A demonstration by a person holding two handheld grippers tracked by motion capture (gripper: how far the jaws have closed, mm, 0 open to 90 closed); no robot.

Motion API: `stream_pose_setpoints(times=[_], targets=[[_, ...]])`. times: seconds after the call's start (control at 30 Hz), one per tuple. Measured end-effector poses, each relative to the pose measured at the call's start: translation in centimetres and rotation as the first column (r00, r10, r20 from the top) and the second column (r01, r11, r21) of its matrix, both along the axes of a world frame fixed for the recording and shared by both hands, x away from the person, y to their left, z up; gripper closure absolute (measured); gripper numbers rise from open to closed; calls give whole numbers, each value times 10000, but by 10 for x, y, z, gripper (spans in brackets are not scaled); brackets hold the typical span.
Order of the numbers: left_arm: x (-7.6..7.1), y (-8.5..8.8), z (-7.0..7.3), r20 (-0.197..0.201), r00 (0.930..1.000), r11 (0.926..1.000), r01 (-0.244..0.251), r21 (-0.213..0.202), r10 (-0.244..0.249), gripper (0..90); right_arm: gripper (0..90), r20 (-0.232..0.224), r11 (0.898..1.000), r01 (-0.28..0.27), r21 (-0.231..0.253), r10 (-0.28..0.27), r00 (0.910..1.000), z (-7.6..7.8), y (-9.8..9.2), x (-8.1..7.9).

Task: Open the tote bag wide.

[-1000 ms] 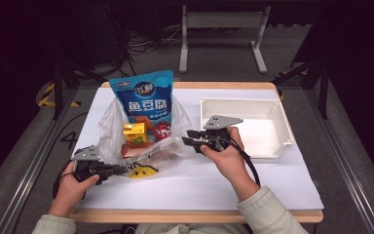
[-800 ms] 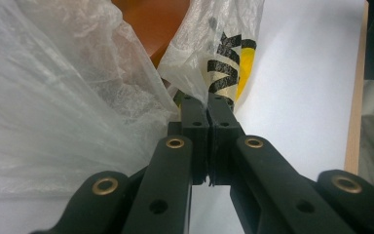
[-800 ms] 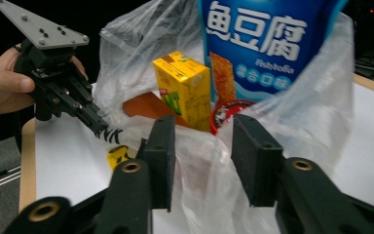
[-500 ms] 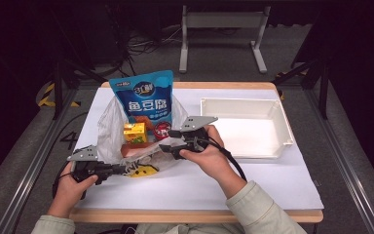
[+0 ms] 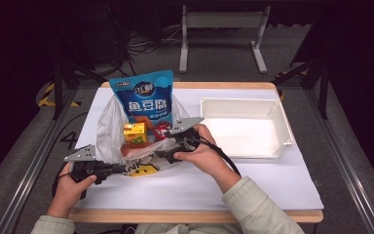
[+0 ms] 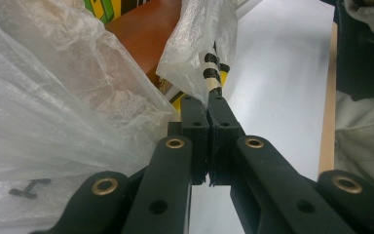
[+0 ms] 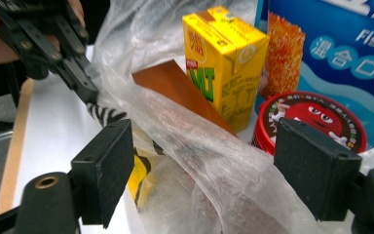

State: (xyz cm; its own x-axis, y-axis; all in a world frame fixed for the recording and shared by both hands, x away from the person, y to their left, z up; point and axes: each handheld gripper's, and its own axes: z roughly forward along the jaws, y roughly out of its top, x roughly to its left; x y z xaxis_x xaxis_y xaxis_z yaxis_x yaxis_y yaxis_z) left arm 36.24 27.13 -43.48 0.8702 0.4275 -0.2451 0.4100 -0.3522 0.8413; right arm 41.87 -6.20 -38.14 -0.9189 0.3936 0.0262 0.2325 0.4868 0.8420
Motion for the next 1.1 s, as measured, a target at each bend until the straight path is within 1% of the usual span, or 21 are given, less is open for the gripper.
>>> stream_pose_setpoints(times=[0.13, 0.3, 0.37, 0.4, 0.5, 0.57, 0.63, 0.67, 0.7, 0.77, 0.8, 0.83, 0.87, 0.9, 0.93, 0.97, 1.03, 1.1], targets=[[0, 0, 0, 9, 10000, 10000, 5, -15, -5, 878, 242, -13, 9999, -3, -103, 2, 10000, -4, 0, 2], [-1, 1, 1, -5, 10000, 9998, 17, -183, -17, 877, 309, 308, 9980, 74, -625, -54, 9995, -5, -2, 4], [-1, 1, 1, 48, 10000, 9998, 37, -203, -36, 877, 312, 317, 9976, 90, -679, -69, 9995, -5, -3, 4], [-1, 1, 1, 66, 10000, 9998, 43, -211, -42, 877, 328, 331, 9971, 96, -752, -71, 9994, -6, -3, 4], [-1, 2, 2, 65, 10000, 9997, 72, -253, -70, 877, 333, 398, 9951, 118, -978, -80, 9992, -8, -5, 5], [-1, 2, 1, 71, 9999, 9996, 78, -278, -76, 877, 363, 426, 9933, 175, -1139, -127, 9990, -9, -6, 5], [-1, 2, 2, 99, 9999, 9995, 77, -298, -74, 877, 432, 457, 9916, 211, -1280, -154, 9988, -9, -8, 5], [-1, 2, 2, 99, 9999, 9995, 77, -298, -74, 877, 489, 505, 9896, 222, -1424, -151, 9986, -8, -9, 6], [-1, 2, 2, 83, 9999, 9995, 81, -306, -79, 877, 489, 505, 9896, 222, -1424, -151, 9986, -8, -9, 6], [-1, 2, 2, 98, 9999, 9994, 63, -332, -59, 876, 573, 516, 9875, 176, -1567, -97, 9986, -8, -11, 6], [-1, 2, 2, 136, 9999, 9995, 73, -317, -69, 876, 599, 381, 9885, 103, -1509, -46, 9993, -8, -12, 7], [-1, 2, 2, 166, 9998, 9995, 65, -320, -60, 876, 654, 218, 9897, 35, -1430, -4, 9998, -8, -12, 7], [-1, 2, 2, 166, 9998, 9995, 65, -320, -60, 876, 722, 197, 9897, 36, -1434, -8, 9998, -8, -14, 8], [-1, 2, 2, 171, 9998, 9994, 64, -326, -58, 876, 722, 197, 9897, 36, -1434, -8, 9998, -8, -14, 8], [-1, 2, 2, 186, 9998, 9995, 59, -319, -53, 875, 832, 9, 9914, -33, -1309, 35, 10000, -7, -16, 8], [-1, 2, 2, 186, 9998, 9995, 59, -319, -53, 875, 832, 9, 9914, -33, -1309, 35, 10000, -7, -16, 8], [-1, 3, 2, 178, 9998, 9996, 45, -283, -40, 871, 895, -85, 9917, -151, -1277, 141, 9999, -5, -17, 5], [-1, 3, 2, 207, 9998, 9997, -14, -232, 19, 866, 900, -33, 9904, -177, -1373, 174, 9998, -4, -17, 2]])
